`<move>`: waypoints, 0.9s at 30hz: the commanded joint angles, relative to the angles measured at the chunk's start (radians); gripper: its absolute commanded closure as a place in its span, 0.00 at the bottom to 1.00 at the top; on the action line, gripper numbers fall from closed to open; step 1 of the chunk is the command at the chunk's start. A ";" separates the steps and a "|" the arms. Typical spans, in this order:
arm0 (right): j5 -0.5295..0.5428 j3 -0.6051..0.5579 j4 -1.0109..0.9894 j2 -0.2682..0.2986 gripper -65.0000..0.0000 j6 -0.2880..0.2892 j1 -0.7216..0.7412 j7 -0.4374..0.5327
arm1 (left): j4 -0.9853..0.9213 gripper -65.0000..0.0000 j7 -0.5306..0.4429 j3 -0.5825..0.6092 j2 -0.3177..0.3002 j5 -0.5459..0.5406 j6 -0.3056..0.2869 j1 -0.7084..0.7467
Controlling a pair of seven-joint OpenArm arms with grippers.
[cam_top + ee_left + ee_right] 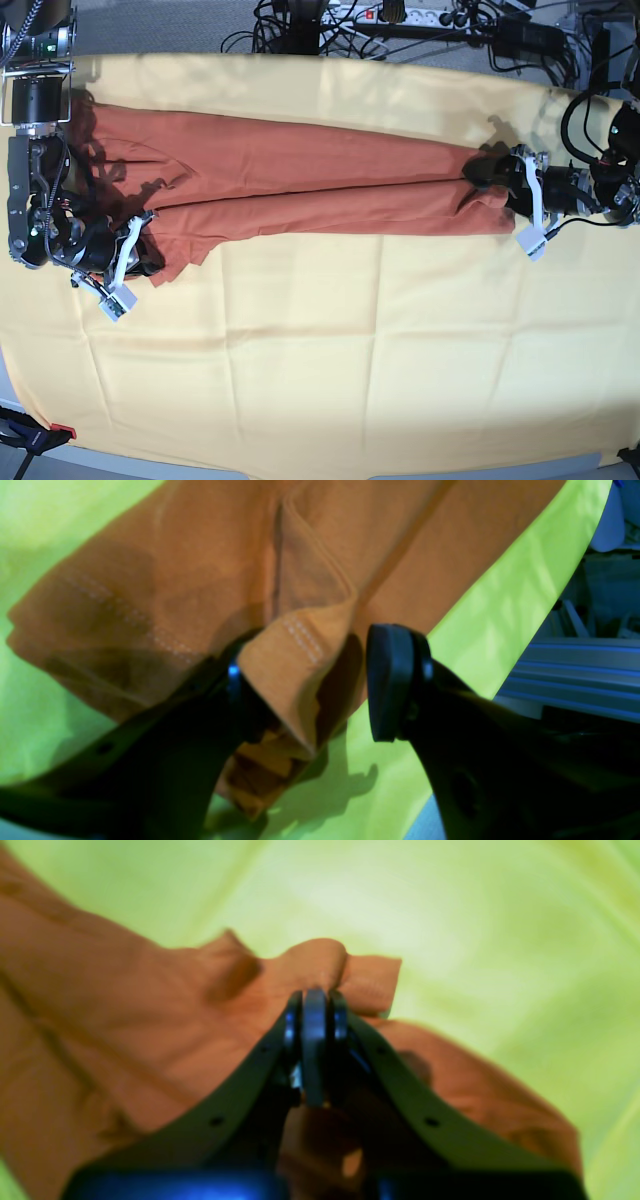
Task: Fold the T-shirt properly
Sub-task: 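Release the hem and smooth the folded edge with the right gripper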
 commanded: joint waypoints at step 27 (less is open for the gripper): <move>0.075 0.010 0.406 0.266 1.00 0.003 -0.373 -0.124 | 0.007 0.50 0.008 -0.004 -0.027 0.010 -0.005 -0.024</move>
